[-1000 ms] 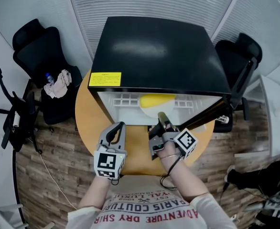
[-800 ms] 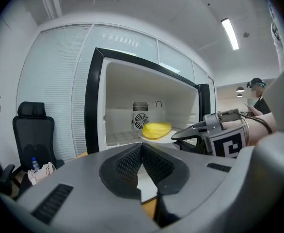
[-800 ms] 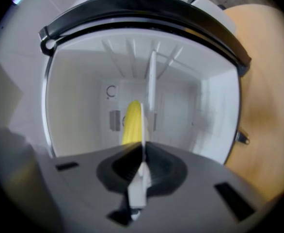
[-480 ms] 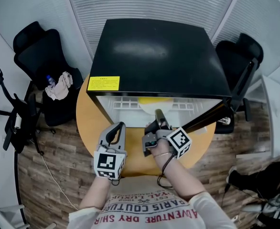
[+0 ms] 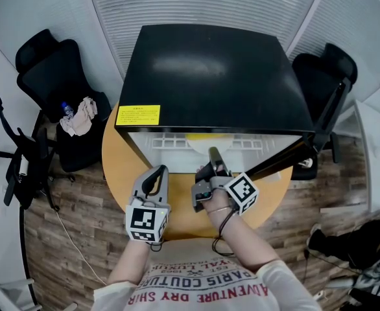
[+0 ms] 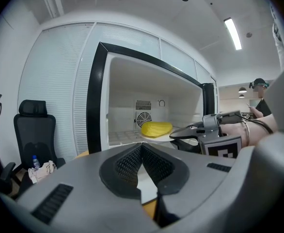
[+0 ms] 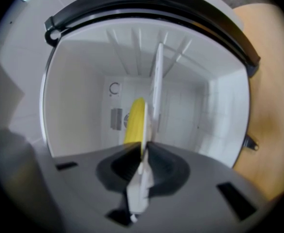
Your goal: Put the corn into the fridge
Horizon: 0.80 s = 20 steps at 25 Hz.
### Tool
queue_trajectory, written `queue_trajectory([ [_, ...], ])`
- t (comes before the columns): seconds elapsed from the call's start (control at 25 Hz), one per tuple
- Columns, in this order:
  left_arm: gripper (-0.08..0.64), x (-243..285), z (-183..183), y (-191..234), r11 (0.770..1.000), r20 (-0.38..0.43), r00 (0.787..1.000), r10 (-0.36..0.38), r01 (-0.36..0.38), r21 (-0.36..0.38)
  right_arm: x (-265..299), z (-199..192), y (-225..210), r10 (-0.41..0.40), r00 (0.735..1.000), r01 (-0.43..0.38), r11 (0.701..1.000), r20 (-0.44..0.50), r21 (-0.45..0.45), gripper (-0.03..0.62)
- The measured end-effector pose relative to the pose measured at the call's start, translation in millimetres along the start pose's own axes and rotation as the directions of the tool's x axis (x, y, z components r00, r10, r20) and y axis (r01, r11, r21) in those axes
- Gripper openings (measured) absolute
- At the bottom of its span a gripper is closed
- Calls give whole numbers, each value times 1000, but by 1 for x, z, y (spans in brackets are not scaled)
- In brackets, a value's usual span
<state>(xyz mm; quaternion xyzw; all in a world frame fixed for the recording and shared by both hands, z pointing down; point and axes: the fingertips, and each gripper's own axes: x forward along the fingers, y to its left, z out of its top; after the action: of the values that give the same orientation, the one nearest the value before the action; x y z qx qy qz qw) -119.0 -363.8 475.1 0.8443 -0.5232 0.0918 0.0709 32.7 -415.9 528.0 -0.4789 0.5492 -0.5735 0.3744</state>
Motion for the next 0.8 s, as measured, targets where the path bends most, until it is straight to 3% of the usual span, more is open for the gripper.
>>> queue_trajectory([
  [0.12, 28, 2, -1, -1, 1000, -3, 1000, -7, 7, -1, 0, -1, 1, 3, 1000, -5, 998, -28, -64, 60],
  [0.24, 28, 2, -3, -4, 1000, -4, 1000, -13, 13, -2, -6, -4, -2, -1, 999, -2, 997, -46, -79, 115],
  [0.44, 28, 3, -5, -14, 999, -5, 999, -32, 32, -4, -24, -4, 9, 57, 996, -63, 993, -65, -104, 118],
  [0.52, 28, 1, -7, -19, 999, -8, 999, -38, 38, -9, -35, -6, 15, 73, 993, -86, 985, -93, -150, 74],
  [0.68, 28, 1, -6, -26, 999, -1, 999, -52, 52, -13, -49, -15, 31, 123, 979, -166, 943, -162, -288, 34],
  [0.8, 28, 0, -3, -32, 998, 7, 998, -64, 64, -9, -56, -18, 41, 140, 968, -221, 865, -206, -451, 28],
])
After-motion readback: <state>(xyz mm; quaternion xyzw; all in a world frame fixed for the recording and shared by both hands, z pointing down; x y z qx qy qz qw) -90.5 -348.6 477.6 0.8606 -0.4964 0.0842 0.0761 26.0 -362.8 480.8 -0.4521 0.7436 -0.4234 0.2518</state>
